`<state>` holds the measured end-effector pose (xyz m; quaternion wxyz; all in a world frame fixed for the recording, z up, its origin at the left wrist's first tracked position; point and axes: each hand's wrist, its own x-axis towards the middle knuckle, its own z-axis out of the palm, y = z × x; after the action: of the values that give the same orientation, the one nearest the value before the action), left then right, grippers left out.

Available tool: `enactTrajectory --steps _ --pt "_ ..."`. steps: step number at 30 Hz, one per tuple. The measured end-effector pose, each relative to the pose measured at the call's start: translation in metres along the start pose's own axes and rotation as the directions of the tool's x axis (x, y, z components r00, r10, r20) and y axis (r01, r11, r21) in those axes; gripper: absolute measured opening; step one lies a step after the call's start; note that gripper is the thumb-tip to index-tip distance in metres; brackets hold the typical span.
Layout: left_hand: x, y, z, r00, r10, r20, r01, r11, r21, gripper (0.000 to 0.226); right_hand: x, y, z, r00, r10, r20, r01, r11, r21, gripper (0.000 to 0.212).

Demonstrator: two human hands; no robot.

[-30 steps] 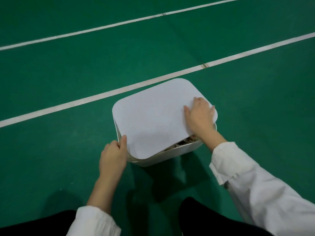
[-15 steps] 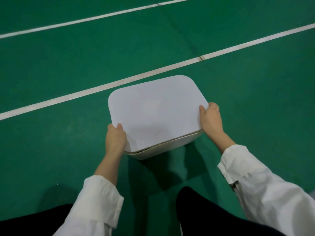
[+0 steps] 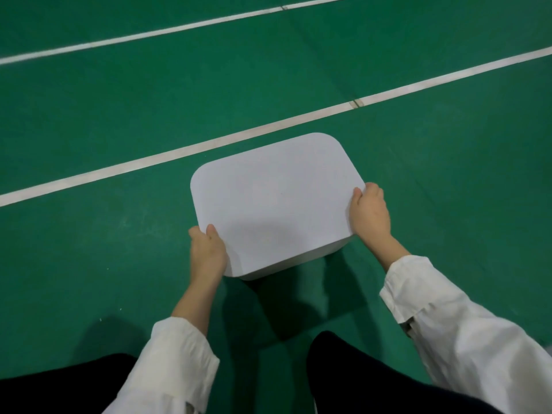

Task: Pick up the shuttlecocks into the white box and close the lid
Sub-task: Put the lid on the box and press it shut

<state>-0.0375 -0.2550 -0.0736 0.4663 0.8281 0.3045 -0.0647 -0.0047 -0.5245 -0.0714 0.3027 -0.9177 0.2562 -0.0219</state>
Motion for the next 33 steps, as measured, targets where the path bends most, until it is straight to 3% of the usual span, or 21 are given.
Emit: enactTrajectory --steps 7,13,17,20,24,29,33 --pt "0.048 0.028 -0.003 0.993 0.095 0.070 -0.102 0.989 0.112 0.064 0.040 -0.025 0.004 0.999 -0.014 0.053 0.018 0.996 -0.090 0.041" --pt "0.092 0.056 -0.002 0.998 0.035 0.043 -0.029 0.991 -0.127 0.046 0.085 -0.063 0.019 0.996 -0.048 0.077 0.055 0.994 -0.089 0.049" --pt "0.112 0.063 -0.003 0.995 0.090 0.042 -0.084 0.988 -0.127 0.039 0.103 -0.079 0.033 0.988 -0.143 0.059 0.151 0.976 -0.159 0.047" --pt "0.118 0.058 -0.004 0.977 0.209 0.042 -0.206 0.976 -0.072 0.038 0.110 -0.090 0.041 0.983 -0.173 0.059 0.182 0.960 -0.211 0.042" --pt "0.121 0.055 -0.006 0.962 0.272 0.025 -0.271 0.962 -0.029 0.037 0.108 -0.093 0.052 0.968 -0.244 -0.061 0.215 0.930 -0.299 0.040" --pt "0.120 0.056 -0.007 0.950 0.311 0.018 -0.309 0.949 -0.066 0.037 0.111 -0.092 0.052 0.957 -0.285 -0.055 0.261 0.927 -0.269 0.040" --pt "0.121 0.052 -0.009 0.965 0.262 0.026 -0.253 0.950 -0.186 0.037 0.117 -0.087 0.043 0.977 -0.211 0.010 0.211 0.970 -0.121 0.043"
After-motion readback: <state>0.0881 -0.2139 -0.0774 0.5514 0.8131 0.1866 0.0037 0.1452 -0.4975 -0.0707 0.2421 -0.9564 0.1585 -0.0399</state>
